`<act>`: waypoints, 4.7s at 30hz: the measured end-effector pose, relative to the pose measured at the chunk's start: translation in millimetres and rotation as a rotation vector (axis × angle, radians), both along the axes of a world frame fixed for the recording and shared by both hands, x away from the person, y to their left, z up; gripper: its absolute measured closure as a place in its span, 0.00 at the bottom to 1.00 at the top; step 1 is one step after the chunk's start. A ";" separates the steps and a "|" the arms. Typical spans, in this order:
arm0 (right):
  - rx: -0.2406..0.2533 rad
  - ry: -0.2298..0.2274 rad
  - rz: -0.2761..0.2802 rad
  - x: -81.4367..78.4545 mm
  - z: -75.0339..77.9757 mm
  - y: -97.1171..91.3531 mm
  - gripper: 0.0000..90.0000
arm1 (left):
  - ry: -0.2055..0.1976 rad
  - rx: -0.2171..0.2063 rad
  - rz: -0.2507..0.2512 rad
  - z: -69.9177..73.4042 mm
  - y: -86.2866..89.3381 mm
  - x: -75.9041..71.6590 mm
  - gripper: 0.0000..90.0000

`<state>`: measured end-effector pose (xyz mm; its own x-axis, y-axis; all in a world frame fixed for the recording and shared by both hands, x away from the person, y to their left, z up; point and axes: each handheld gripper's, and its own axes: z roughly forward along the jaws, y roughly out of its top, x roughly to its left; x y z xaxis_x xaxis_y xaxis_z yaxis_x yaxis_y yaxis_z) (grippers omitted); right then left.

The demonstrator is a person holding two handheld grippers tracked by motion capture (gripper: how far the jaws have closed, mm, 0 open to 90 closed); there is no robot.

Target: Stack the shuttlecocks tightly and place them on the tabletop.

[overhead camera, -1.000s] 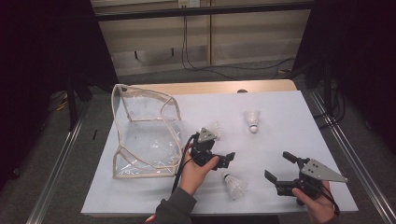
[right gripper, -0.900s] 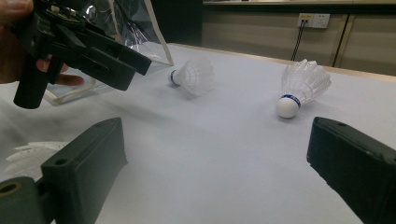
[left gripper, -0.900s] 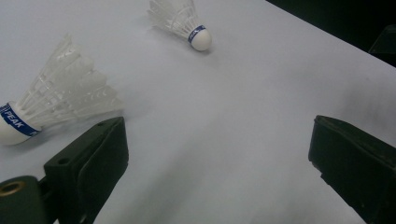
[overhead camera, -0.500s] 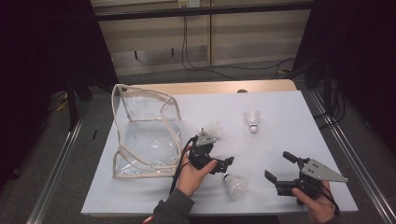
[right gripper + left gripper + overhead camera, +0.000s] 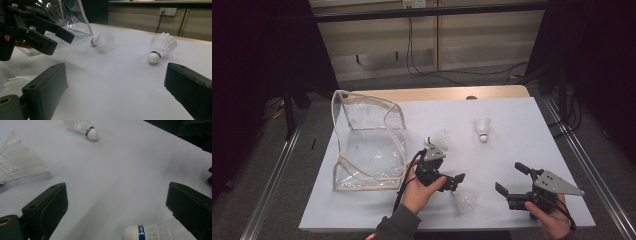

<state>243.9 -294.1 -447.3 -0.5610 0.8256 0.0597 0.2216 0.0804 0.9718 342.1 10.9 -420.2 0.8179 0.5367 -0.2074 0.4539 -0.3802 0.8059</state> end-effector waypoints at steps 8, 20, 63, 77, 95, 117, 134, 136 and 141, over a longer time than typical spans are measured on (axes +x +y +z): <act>-0.005 -0.002 0.000 0.1 0.1 -0.1 0.04 | 0.007 -0.001 -0.016 -2.3 0.8 -4.8 0.05; -0.006 -0.004 0.001 0.0 0.3 0.2 0.04 | 0.006 -0.015 -0.047 0.0 1.7 -13.9 0.05; -0.005 -0.004 0.000 -0.1 0.6 0.5 0.04 | -0.010 0.009 -0.119 -7.0 25.1 -31.8 0.04; -0.005 -0.003 -0.002 -0.1 0.6 0.4 0.04 | -0.023 0.015 -0.154 -3.6 35.4 -32.2 0.04; -0.006 -0.004 -0.001 0.2 0.3 0.5 0.04 | -0.039 0.030 -0.187 -0.3 41.4 -33.8 0.04; -0.004 -0.001 -0.001 0.5 -0.5 1.1 0.04 | -0.035 0.023 -0.212 4.3 63.2 -40.5 0.06; -0.007 0.002 0.000 0.4 -0.5 1.4 0.04 | -0.047 0.030 -0.226 7.6 70.8 -43.1 0.06; -0.009 0.000 0.000 0.3 -0.2 1.2 0.04 | -0.047 0.030 -0.222 7.8 71.9 -43.1 0.05; -0.007 -0.001 0.000 0.4 -0.3 1.1 0.04 | -0.048 0.024 -0.196 9.1 79.3 -42.6 0.04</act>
<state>244.3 -293.0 -447.6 -0.5610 0.8261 0.0533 0.2209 0.0874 0.9714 299.4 90.2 -411.1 0.9157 0.3708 -0.1546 0.3305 -0.4765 0.8147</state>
